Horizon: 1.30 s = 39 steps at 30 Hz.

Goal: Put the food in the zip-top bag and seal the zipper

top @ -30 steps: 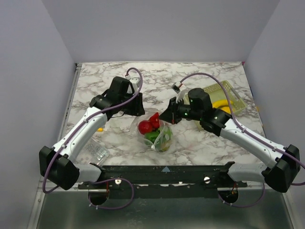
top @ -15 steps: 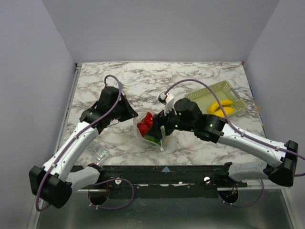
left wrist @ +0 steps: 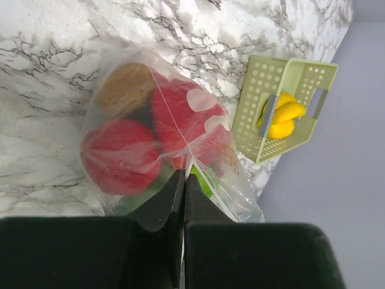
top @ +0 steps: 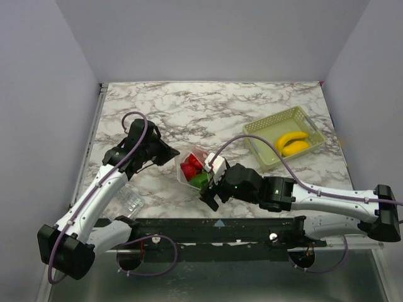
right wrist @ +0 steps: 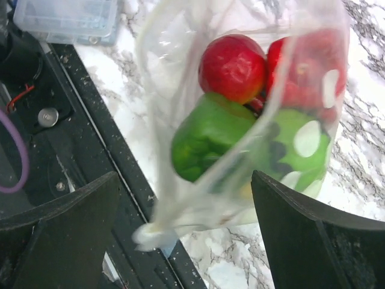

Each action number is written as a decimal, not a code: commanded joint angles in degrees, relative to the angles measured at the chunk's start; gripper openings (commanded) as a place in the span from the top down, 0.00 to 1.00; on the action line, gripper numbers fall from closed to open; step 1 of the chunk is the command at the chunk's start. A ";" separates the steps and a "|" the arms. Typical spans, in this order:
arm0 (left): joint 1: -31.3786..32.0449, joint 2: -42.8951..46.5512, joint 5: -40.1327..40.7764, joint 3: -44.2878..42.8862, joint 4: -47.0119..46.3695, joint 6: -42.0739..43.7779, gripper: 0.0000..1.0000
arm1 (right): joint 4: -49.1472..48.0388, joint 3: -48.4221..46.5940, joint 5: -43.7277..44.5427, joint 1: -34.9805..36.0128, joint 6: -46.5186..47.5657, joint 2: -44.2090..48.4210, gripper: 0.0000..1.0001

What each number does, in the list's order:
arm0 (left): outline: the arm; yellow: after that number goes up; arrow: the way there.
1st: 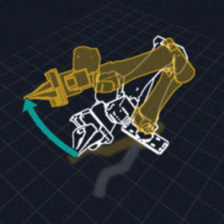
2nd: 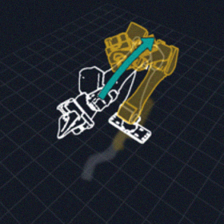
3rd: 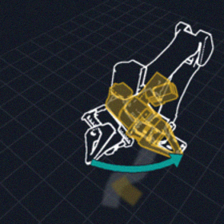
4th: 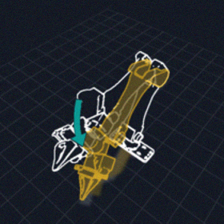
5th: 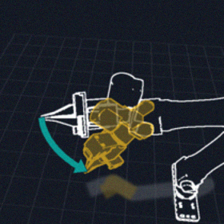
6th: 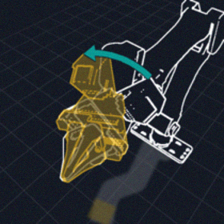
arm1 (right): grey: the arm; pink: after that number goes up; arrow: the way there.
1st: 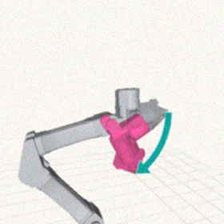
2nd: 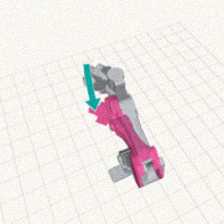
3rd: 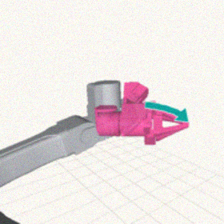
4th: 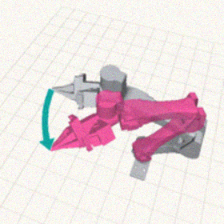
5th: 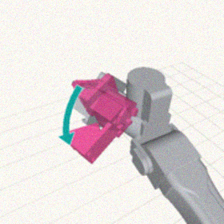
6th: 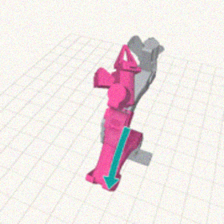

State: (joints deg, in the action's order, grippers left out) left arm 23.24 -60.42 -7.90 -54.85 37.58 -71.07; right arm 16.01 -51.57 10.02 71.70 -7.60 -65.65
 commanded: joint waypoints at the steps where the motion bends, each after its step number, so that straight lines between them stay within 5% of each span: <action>1: -0.58 1.63 3.34 -2.12 4.24 -6.98 1.00 | -1.45 -0.82 12.49 6.63 3.57 0.29 0.07; 7: -0.57 -0.40 5.44 -5.71 11.23 -8.44 1.00 | 3.26 -5.75 32.04 13.22 0.46 -8.67 0.12; 11: -0.52 0.77 8.67 -5.33 11.76 -8.91 1.00 | 7.23 -8.09 45.95 13.27 -2.39 -12.93 0.35; 15: -0.57 1.78 16.65 -7.11 12.95 -4.45 1.00 | 5.09 -4.88 43.02 13.27 1.29 -8.41 0.50; 17: -0.57 1.96 19.95 -8.18 13.50 -0.96 1.00 | 2.36 -1.99 37.18 13.23 4.37 -4.62 0.77; 20: -0.55 3.29 21.38 -7.55 11.23 5.90 1.00 | -1.93 1.31 31.64 13.02 8.74 -1.20 0.95; 23: -0.54 5.58 20.88 -6.23 7.29 16.00 0.95 | -1.64 0.35 28.07 11.53 9.92 -0.74 1.00; 32: -0.57 16.88 8.05 -1.68 -1.86 45.43 0.32 | -8.17 1.95 17.29 6.00 10.41 -0.92 1.00; 39: 4.18 23.77 -7.72 1.15 -13.31 64.79 0.25 | -6.08 0.12 9.88 1.37 10.19 -2.57 1.00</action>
State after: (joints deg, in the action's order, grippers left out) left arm 23.22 -39.92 -3.49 -56.47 35.44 -23.20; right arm 10.31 -49.89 26.89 75.50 2.07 -67.92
